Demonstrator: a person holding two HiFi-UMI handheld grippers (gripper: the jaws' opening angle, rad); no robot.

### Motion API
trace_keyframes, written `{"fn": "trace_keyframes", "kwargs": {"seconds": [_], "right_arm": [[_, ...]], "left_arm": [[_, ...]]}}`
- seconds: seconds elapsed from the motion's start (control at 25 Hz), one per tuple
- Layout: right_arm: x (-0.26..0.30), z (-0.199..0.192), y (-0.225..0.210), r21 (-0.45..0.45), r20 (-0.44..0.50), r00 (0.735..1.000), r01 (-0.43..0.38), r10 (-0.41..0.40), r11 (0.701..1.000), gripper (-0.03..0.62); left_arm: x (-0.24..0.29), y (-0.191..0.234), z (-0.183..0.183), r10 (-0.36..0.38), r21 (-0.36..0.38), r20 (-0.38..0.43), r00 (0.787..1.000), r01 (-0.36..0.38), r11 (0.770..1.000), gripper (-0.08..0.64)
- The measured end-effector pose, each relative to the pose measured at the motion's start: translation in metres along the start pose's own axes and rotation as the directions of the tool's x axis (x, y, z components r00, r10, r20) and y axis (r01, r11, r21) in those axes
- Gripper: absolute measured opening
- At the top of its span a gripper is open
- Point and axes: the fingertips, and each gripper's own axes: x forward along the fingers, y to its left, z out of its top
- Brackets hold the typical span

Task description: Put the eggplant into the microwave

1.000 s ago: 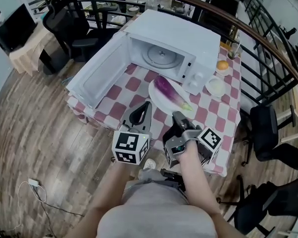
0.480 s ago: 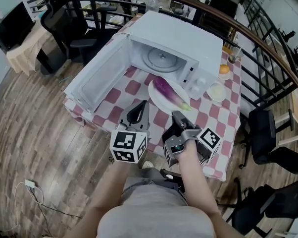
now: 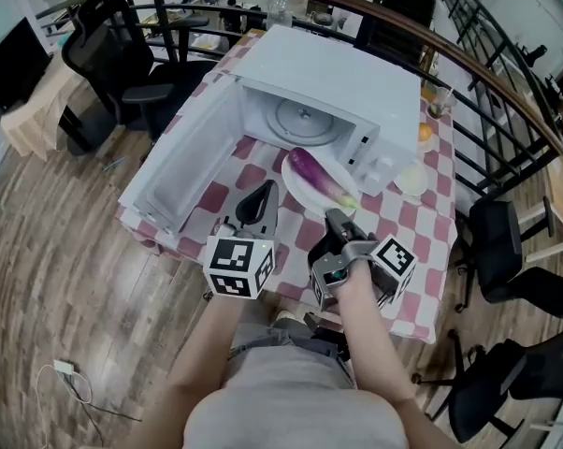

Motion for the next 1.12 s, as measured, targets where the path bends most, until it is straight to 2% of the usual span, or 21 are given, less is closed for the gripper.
{"fn": "trace_keyframes", "kwargs": {"seconds": [0.52, 0.8, 1.12], "right_arm": [[0.069, 0.006, -0.009, 0.01, 0.039, 0.999, -0.012, 0.011, 1.0, 0.037], [0.109, 0.012, -0.018, 0.007, 0.063, 0.998, -0.027, 0.026, 1.0, 0.037], [0.147, 0.024, -0.034, 0.023, 0.118, 0.993, -0.026, 0.024, 0.999, 0.037]], "left_arm": [[0.047, 0.044, -0.004, -0.097, 0.02, -0.011, 0.995, 0.098, 0.995, -0.002], [0.061, 0.052, -0.019, -0.17, 0.027, -0.03, 0.985, 0.17, 0.985, -0.002], [0.085, 0.068, -0.036, -0.201, 0.037, -0.05, 0.978, 0.203, 0.978, -0.002]]}}
